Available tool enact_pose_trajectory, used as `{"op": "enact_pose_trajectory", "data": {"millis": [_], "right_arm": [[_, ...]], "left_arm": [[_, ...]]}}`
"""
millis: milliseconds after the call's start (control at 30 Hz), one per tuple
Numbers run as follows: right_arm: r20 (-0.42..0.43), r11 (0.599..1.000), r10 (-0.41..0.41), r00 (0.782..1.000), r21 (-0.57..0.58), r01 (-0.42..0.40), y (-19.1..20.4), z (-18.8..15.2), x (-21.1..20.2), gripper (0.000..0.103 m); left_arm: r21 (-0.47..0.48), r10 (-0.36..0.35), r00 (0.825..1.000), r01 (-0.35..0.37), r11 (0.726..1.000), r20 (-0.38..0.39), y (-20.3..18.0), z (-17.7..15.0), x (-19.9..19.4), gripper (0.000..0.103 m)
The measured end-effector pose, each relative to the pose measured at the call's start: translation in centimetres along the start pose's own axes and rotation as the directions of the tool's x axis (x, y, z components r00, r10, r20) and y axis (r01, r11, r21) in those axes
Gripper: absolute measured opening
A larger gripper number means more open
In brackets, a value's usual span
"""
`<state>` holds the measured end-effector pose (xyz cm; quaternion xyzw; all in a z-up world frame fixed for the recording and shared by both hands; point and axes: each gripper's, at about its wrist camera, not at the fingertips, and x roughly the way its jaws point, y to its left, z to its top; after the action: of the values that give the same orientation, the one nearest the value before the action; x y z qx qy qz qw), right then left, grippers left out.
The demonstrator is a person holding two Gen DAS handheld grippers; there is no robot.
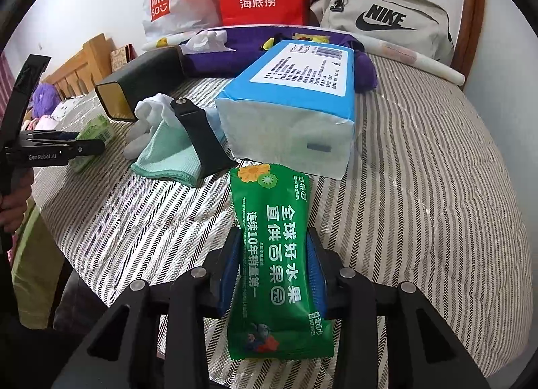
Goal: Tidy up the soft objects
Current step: 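Carry the wipes pack with the left tool while the right tool carries the green packet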
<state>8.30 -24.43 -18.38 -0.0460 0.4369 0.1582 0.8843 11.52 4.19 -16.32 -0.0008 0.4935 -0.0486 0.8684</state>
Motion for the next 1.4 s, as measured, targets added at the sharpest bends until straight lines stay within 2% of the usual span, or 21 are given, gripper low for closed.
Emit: {"op": "enact_pose_trajectory", "data": {"millis": [367, 500, 633, 900, 1100, 1400], "right_arm": [[0.008, 1.0, 0.025, 1.0, 0.016, -0.025, 0.3, 0.3, -2.1, 0.035], [0.032, 0.998, 0.062, 0.998, 0.014, -0.063, 0.6, 1.2, -3.4, 0.035], [0.095, 0.991, 0.137, 0.986, -0.021, -0.135, 1.2, 2.5, -5.1, 0.035], [0.153, 0.983, 0.175, 0.973, -0.077, -0.164, 1.9, 6.3, -6.8, 0.035], [0.158, 0.984, 0.165, 0.974, -0.093, -0.152, 1.9, 9.9, -6.1, 0.035], [0.168, 0.984, 0.176, 0.97, -0.055, -0.169, 0.5, 15.7, -4.1, 0.035]], "left_arm": [[-0.02, -0.034, 0.999, 0.034, 0.999, -0.001, 0.4, 0.6, -2.3, 0.049], [-0.042, -0.063, 0.998, 0.064, 0.997, 0.02, 1.0, 1.1, -3.5, 0.049], [-0.048, -0.096, 0.994, 0.098, 0.994, 0.046, 1.3, 2.0, -4.6, 0.049], [-0.042, -0.1, 0.992, 0.104, 0.994, 0.077, 1.2, 5.0, -6.3, 0.049], [-0.048, -0.121, 0.989, 0.126, 0.991, 0.089, 1.3, 7.5, -6.7, 0.05], [-0.037, -0.108, 0.99, 0.112, 0.993, 0.096, 1.0, 11.4, -5.6, 0.05]]}}
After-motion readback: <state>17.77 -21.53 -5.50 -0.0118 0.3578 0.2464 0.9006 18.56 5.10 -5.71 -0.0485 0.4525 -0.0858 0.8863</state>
